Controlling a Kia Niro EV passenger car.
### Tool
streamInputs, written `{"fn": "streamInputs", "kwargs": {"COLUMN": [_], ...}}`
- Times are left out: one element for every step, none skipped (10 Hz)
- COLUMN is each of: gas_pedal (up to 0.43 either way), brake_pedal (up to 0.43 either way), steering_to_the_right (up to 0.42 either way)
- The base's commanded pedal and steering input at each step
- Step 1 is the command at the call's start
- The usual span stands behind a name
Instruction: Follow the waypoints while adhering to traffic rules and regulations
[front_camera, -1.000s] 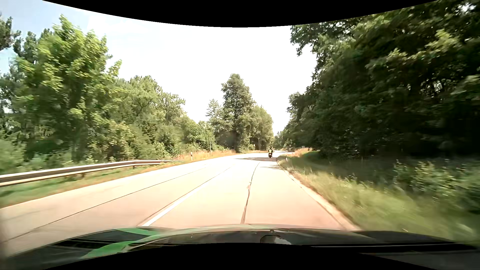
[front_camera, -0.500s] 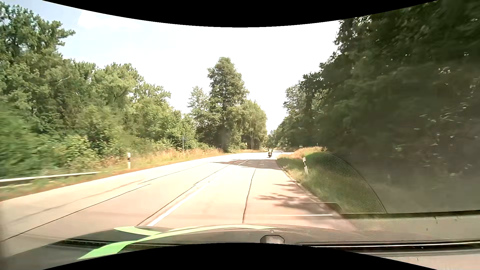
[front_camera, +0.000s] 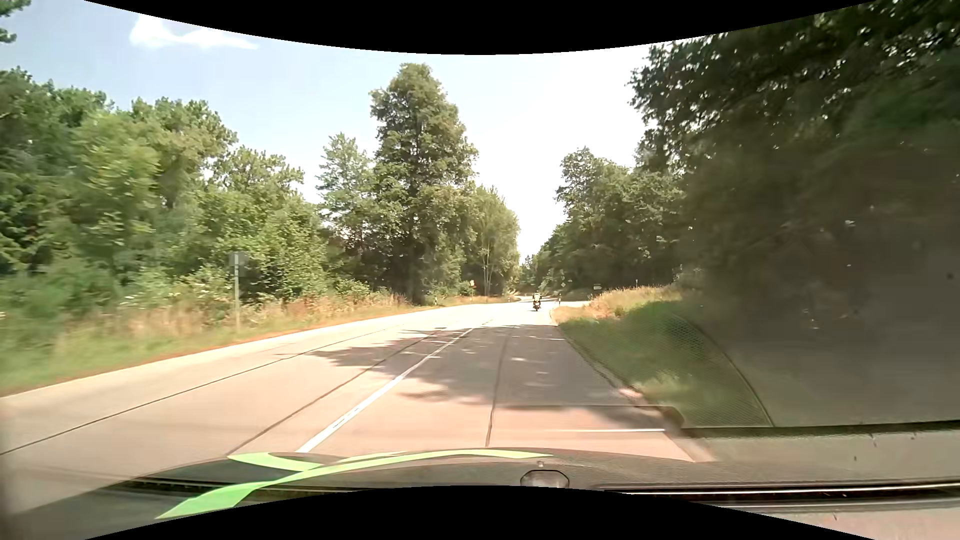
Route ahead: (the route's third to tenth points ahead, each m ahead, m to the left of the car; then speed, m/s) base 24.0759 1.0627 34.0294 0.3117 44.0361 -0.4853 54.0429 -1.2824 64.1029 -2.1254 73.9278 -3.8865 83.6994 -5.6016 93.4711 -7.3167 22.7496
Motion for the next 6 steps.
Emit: {"fn": "streamInputs", "kwargs": {"gas_pedal": [0.311, 0.311, 0.311, 0.319, 0.331, 0.331], "brake_pedal": [0.0, 0.0, 0.0, 0.0, 0.0, 0.0], "steering_to_the_right": [0.02, 0.019, 0.016, 0.015, 0.015, 0.014]}}
